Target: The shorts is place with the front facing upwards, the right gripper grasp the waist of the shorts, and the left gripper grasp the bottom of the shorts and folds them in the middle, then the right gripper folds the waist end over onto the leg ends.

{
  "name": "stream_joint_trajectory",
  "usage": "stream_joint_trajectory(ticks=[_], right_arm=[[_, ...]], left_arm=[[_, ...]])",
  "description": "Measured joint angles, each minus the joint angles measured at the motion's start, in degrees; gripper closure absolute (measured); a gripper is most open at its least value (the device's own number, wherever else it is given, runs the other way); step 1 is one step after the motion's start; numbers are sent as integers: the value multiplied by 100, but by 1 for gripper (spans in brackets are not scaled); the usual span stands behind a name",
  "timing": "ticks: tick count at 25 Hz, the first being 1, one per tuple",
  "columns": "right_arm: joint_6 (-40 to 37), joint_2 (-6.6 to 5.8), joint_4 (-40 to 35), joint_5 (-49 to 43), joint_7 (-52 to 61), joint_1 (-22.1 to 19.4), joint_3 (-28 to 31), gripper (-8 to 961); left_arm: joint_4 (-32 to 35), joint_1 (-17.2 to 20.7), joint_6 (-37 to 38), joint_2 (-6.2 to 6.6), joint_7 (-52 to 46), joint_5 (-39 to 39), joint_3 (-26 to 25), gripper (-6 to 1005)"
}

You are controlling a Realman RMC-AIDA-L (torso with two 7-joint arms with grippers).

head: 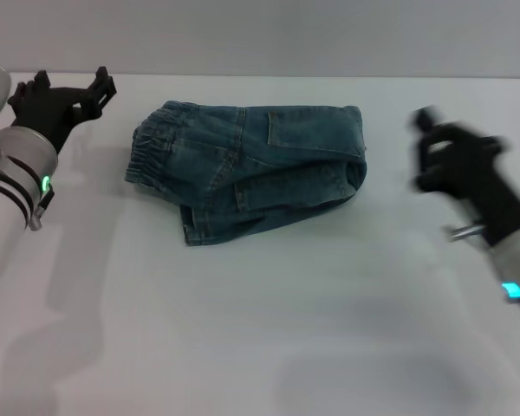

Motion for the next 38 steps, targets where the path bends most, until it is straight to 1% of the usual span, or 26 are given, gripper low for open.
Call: stream_joint_trajectory(ticks=[3,5,6,7,8,10,12,13,15,18,21,26,38], right_arm=[[-862,-10,146,563,-78,-323,348,828],[-1310,-8,375,858,-86,-467,608,822],[-1472,-10,523,982,-87,-511,698,820],[-1794,-21,854,1139,-82,-556,785,817],[-1794,-21,854,1139,-82,-556,785,815],[-2051,-26,1117,1169,-29,-561,792,810],[-2172,-20,1238,1172,24,-583,787,805],[-2197,-14,1270,1173,42,-598,778,802],[-2210,0,1299,1159,44,-604,732,714],[-2182,9,1323,1129,44,-585,641,583],[-2166,10,1345,1129,46,-591,625,558],[-2176,9,1444,1130,46,-580,552,517],[-2203,6,1562,1130,-16,-557,420,517]], left_arm=[[-69,131,1111,-6,-206,267,539,151],[-295,212,2188,-1,-692,675,1075,152],[-604,220,2968,-1,-1174,1094,1449,153],[-868,200,3521,-8,-1539,1432,1672,154],[-1380,104,4311,-37,-2104,1932,1929,154],[-2683,-243,5495,-93,-3036,2567,2322,156],[-3419,-439,6056,-92,-3579,2719,2485,157],[-3613,-459,6173,-82,-3716,2702,2503,158],[-3830,-422,6093,-65,-3892,2674,2321,159],[-3829,-337,5711,-67,-3841,2677,2208,181],[-3832,-284,5530,-54,-3747,2685,2208,204],[-3791,-162,5347,-44,-3755,2644,2208,203],[-3874,-239,4984,-55,-3796,2623,2214,203]])
